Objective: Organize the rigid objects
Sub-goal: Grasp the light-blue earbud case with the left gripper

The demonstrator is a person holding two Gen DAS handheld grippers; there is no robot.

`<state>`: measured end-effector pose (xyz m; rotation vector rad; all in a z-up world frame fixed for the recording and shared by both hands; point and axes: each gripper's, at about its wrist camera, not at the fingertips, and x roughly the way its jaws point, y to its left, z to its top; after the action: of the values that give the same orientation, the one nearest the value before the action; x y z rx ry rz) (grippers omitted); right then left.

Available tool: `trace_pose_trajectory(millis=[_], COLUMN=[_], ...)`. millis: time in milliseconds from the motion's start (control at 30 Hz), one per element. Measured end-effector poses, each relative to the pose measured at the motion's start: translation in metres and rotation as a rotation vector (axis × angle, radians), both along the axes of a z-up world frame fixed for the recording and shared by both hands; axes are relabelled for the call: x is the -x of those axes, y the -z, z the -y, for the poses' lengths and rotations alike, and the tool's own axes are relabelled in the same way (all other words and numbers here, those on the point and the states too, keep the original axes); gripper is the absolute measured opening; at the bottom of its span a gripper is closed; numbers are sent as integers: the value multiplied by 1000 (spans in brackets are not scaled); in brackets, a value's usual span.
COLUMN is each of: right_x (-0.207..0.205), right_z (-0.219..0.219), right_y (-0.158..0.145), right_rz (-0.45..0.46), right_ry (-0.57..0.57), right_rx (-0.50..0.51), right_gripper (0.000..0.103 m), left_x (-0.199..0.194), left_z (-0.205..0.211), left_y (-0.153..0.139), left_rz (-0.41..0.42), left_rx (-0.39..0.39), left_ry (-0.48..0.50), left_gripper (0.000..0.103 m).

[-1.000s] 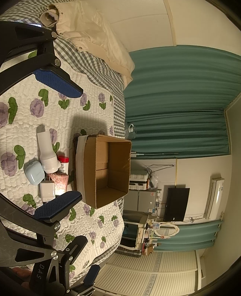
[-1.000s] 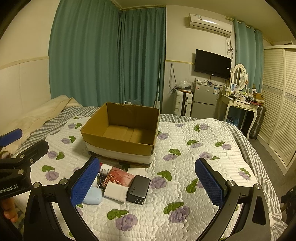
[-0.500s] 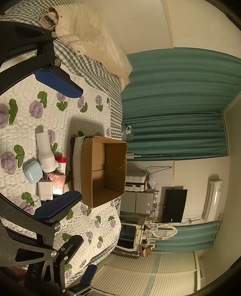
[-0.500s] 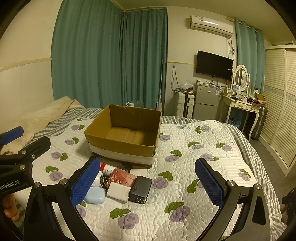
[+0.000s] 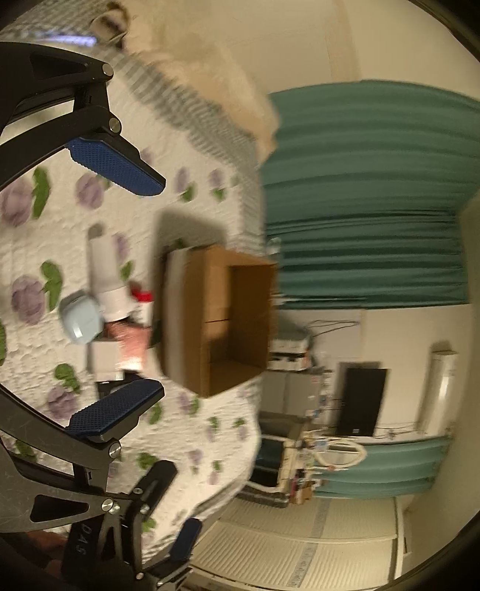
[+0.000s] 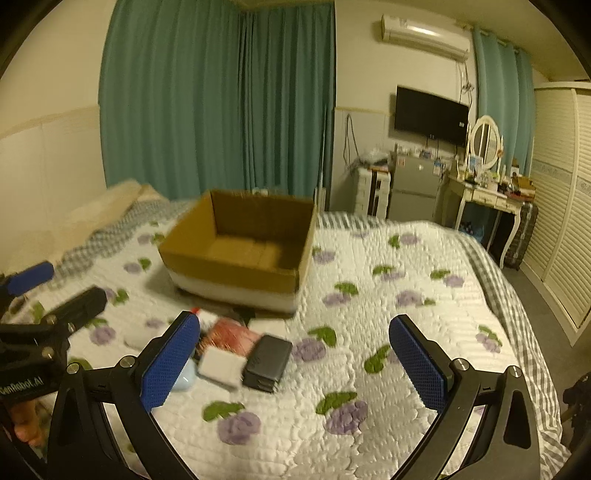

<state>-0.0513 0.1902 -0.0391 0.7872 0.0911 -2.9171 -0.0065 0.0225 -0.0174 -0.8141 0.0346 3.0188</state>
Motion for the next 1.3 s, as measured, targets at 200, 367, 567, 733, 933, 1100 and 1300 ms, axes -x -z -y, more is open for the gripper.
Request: trace_pose_trajectory(millis=[200,367,567,733,933,1100,1300], right_x=[17,29,37,42,43,53,90], right_z=[-6,-12,-19,-18,-8,10,27], right_y=[36,53,64,69,64,56,70], right_rz=[95,143,194,218,224,223,326], right_ry=[-5,-16,-18,-15,-29,-45,-62], right_rx=[-7,20,59,49,13,-50,-39], right_gripper=[103,103,103,103,103,103,99], left_x=[32,47,59,68,61,52,72], left_z=[-16,-22,-26,-32,-27,-15,4], left_y=[81,111,116,124,113,82,61], left_rz=[228,335,368,390,349,263,231], left_rx=[48,43,13,58,50,33,26], left_ry=[2,29,73,86,100,70,34], left_gripper=[99,79,78,68,58,58,58])
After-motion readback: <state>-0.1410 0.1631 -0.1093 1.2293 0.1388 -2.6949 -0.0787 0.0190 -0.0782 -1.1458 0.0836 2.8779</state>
